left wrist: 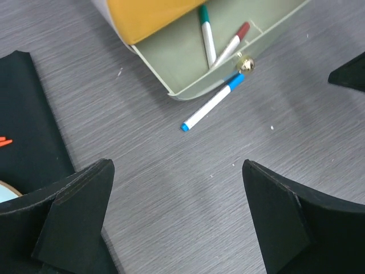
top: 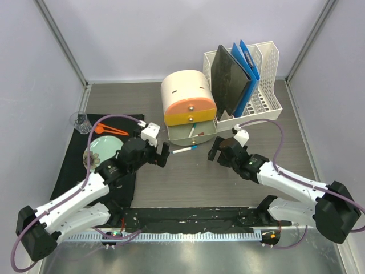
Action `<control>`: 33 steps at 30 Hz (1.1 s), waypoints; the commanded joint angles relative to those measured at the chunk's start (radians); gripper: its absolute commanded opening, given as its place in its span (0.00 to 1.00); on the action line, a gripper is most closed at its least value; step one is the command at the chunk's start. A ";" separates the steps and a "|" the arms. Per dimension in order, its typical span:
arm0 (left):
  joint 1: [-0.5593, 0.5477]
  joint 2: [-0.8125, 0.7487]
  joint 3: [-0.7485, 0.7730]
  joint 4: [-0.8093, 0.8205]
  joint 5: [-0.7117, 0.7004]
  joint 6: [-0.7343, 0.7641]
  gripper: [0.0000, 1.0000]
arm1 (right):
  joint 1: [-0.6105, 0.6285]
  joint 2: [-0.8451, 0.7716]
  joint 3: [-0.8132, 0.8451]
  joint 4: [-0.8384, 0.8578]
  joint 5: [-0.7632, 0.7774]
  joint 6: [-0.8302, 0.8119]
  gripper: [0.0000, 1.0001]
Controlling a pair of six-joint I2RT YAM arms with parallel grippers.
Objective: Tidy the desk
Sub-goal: Place the stationery in the drawer.
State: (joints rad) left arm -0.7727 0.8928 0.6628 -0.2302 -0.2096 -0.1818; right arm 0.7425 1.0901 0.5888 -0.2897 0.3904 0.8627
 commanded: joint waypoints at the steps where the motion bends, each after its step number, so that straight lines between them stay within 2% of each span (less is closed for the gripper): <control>1: 0.003 -0.064 -0.018 0.045 -0.077 -0.074 1.00 | 0.003 0.020 0.008 0.078 0.019 -0.014 0.94; 8: 0.001 -0.071 -0.054 0.000 -0.094 -0.117 1.00 | 0.003 0.076 0.052 0.089 -0.005 -0.027 0.95; 18: 0.003 -0.075 -0.138 0.126 -0.119 -0.173 1.00 | 0.003 0.042 0.028 0.089 -0.025 -0.027 0.95; 33: 0.001 -0.049 -0.155 0.137 -0.036 -0.139 1.00 | 0.001 0.034 0.020 0.113 -0.030 -0.030 0.95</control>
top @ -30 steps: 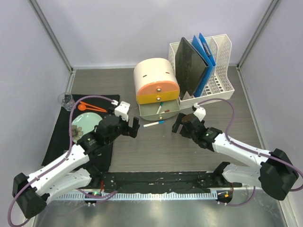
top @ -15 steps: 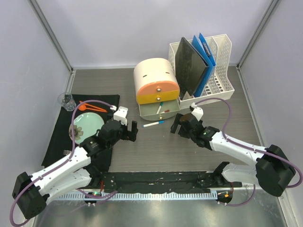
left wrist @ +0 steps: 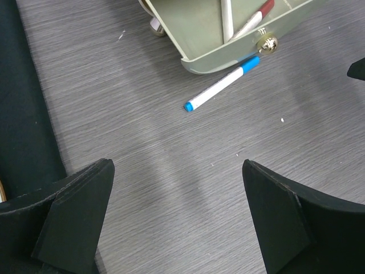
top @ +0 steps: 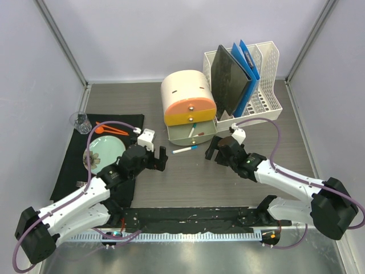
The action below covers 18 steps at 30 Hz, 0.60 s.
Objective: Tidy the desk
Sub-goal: Place the stationery in the drawer, then pick up the stationery from the center of the board.
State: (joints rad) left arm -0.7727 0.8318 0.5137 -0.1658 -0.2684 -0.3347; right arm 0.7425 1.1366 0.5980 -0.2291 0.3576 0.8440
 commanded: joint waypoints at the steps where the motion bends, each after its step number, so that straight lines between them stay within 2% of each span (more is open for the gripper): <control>1: 0.003 0.016 -0.006 0.071 0.023 0.014 1.00 | 0.003 -0.012 0.013 0.056 0.001 -0.013 0.95; 5: 0.001 0.030 0.005 0.045 0.003 -0.012 1.00 | 0.003 -0.008 0.014 0.056 0.000 -0.011 0.95; 14: 0.001 0.046 0.022 0.031 -0.141 -0.104 1.00 | 0.003 -0.008 0.008 0.053 0.003 -0.011 0.95; 18: 0.001 0.013 -0.009 0.054 -0.134 -0.093 1.00 | 0.003 -0.014 0.005 0.051 0.009 -0.013 0.95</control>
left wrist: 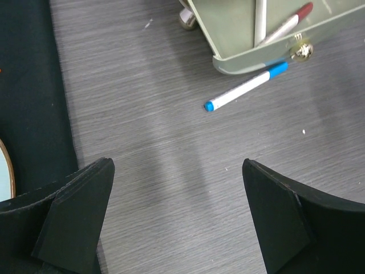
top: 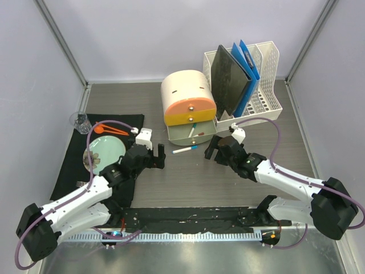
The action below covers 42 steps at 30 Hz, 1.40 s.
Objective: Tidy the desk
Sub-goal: Pick up the stationery from the center of the board.
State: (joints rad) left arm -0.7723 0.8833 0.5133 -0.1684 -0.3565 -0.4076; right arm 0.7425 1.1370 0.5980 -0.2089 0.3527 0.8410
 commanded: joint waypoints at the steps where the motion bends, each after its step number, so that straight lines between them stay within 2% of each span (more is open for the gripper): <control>1: 0.002 -0.043 -0.016 0.064 -0.051 -0.022 1.00 | 0.001 -0.014 0.002 0.029 0.015 -0.010 0.95; 7: 0.001 -0.035 -0.055 0.089 -0.032 -0.014 1.00 | 0.003 -0.008 0.002 0.031 0.012 -0.006 0.95; 21: 0.002 0.055 -0.012 0.086 0.024 0.021 1.00 | 0.003 0.001 0.005 0.031 0.012 -0.011 0.95; 28: 0.001 0.029 -0.111 0.233 0.048 0.079 1.00 | 0.001 0.017 0.009 0.031 0.006 -0.013 0.95; 34: 0.002 -0.007 -0.154 0.271 0.056 0.082 1.00 | 0.003 0.029 0.011 0.032 0.006 -0.013 0.95; 42: 0.001 0.111 -0.157 0.313 0.082 0.064 1.00 | 0.001 0.037 0.013 0.034 -0.003 -0.010 0.95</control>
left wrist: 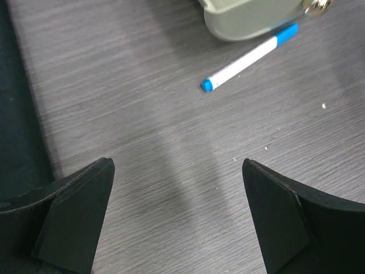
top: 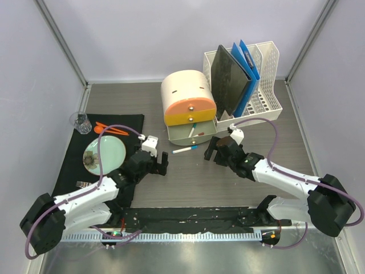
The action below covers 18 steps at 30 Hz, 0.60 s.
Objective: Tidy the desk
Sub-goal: Pick up the stationery from the center of the board.
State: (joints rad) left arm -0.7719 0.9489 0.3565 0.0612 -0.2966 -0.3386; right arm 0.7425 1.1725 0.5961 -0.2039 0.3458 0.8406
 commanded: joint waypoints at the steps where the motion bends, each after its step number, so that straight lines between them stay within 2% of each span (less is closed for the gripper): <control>1: -0.001 0.065 0.005 0.097 0.025 -0.007 1.00 | 0.003 0.000 0.013 0.028 0.004 -0.012 0.95; 7: 0.000 0.136 0.027 0.152 0.025 0.003 1.00 | 0.001 -0.010 0.014 0.023 0.012 -0.014 0.95; 14: 0.000 0.290 0.033 0.255 0.037 0.026 0.99 | 0.003 -0.016 0.033 -0.015 0.013 -0.014 0.94; 18: 0.000 0.365 0.048 0.328 0.050 0.072 0.95 | 0.003 -0.060 0.002 -0.023 0.033 0.002 0.94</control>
State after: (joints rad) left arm -0.7719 1.2625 0.3588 0.2443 -0.2577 -0.3206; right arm 0.7425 1.1683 0.5964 -0.2207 0.3466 0.8398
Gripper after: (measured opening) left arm 0.972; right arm 0.945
